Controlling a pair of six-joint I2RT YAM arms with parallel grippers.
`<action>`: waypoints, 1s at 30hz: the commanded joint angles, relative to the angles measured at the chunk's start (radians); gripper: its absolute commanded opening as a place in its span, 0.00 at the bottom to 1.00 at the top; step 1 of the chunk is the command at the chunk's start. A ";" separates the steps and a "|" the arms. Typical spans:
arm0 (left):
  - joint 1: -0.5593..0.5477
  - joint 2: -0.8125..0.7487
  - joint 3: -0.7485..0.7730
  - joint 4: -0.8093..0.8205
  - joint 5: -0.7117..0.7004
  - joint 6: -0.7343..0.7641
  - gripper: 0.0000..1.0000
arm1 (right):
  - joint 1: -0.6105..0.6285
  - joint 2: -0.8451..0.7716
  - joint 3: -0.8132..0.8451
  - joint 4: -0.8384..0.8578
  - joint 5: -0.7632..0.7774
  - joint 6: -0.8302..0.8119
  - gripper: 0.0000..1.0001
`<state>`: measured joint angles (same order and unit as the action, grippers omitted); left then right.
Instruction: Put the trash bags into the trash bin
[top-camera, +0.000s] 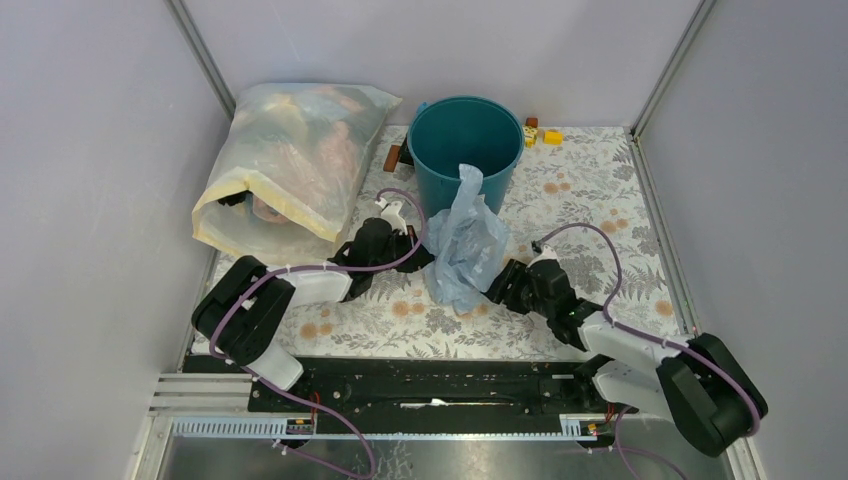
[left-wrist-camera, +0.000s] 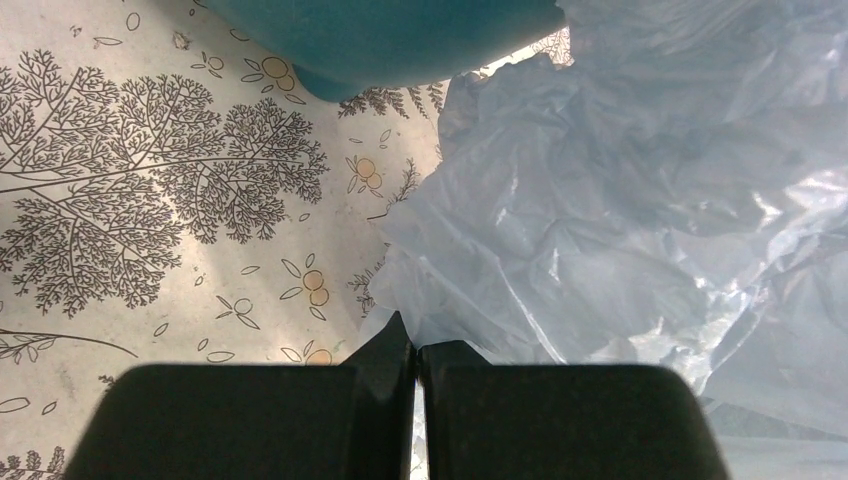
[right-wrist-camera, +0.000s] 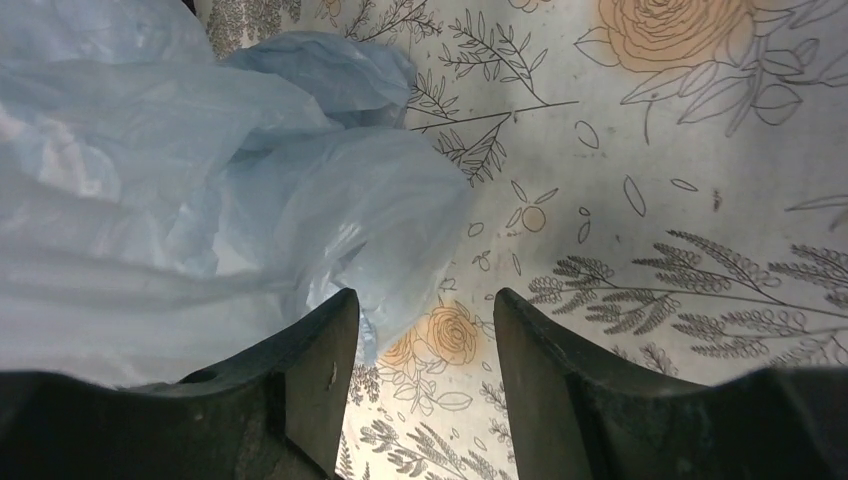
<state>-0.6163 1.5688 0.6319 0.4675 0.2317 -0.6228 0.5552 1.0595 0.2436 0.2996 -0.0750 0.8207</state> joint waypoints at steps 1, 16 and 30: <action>0.006 0.002 -0.004 0.061 0.024 -0.008 0.00 | 0.021 0.084 0.041 0.169 -0.012 0.035 0.59; 0.038 -0.079 -0.031 -0.023 -0.133 -0.012 0.00 | 0.022 -0.122 0.112 -0.191 0.181 0.037 0.00; 0.096 -0.153 -0.055 -0.149 -0.356 -0.034 0.00 | 0.020 -0.443 0.242 -0.769 0.659 0.121 0.01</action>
<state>-0.5377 1.4536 0.5865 0.3290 -0.0505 -0.6415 0.5705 0.6418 0.4736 -0.3447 0.4385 0.8963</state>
